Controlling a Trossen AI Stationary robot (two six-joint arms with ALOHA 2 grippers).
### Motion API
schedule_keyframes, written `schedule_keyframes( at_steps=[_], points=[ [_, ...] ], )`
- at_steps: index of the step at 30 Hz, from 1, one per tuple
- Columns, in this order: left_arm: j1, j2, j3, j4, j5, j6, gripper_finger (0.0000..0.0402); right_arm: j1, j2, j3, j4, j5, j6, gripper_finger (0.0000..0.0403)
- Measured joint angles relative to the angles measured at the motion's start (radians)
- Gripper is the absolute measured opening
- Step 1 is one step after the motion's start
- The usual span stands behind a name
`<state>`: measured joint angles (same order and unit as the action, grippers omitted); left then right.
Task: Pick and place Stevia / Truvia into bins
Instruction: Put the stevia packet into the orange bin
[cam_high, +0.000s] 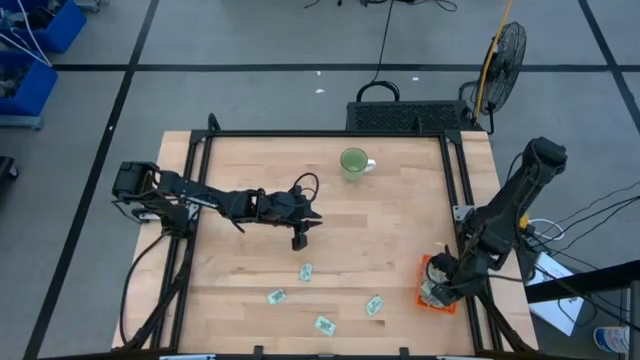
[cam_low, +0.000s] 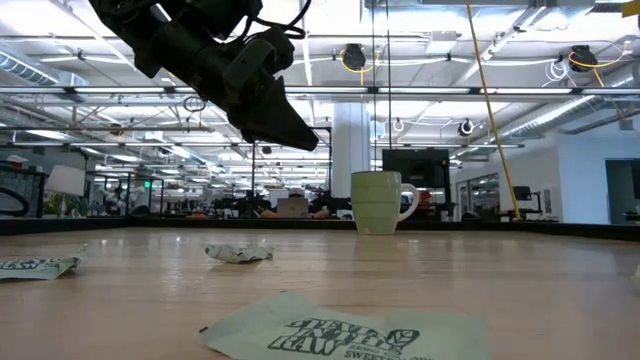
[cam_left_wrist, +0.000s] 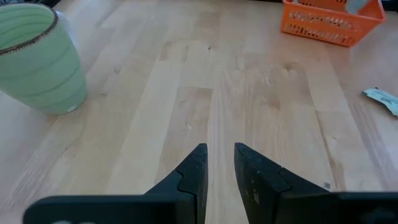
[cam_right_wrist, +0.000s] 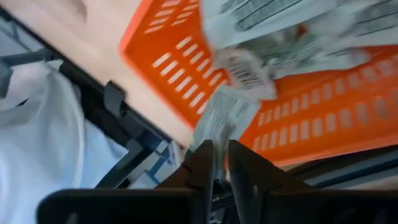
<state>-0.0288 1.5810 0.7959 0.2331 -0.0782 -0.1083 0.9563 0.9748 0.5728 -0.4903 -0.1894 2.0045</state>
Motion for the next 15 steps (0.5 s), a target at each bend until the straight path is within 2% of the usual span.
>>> schedule_keyframes(
  at_steps=[9, 11, 15],
  points=[
    [0.0, 0.0, 0.0, -0.001, 0.0, -0.006, 0.0085, 0.002, 0.024, -0.001, 0.176, 0.029, -0.117, 0.0074],
    [0.0, 0.0, 0.0, 0.0, 0.0, -0.006, 0.0085, 0.002, 0.011, -0.001, 0.216, 0.104, -0.177, 0.0074],
    [0.0, 0.0, 0.0, 0.002, 0.0, -0.005, 0.0085, -0.014, -0.012, -0.001, 0.303, 0.343, -0.353, 0.0075]
  ],
)
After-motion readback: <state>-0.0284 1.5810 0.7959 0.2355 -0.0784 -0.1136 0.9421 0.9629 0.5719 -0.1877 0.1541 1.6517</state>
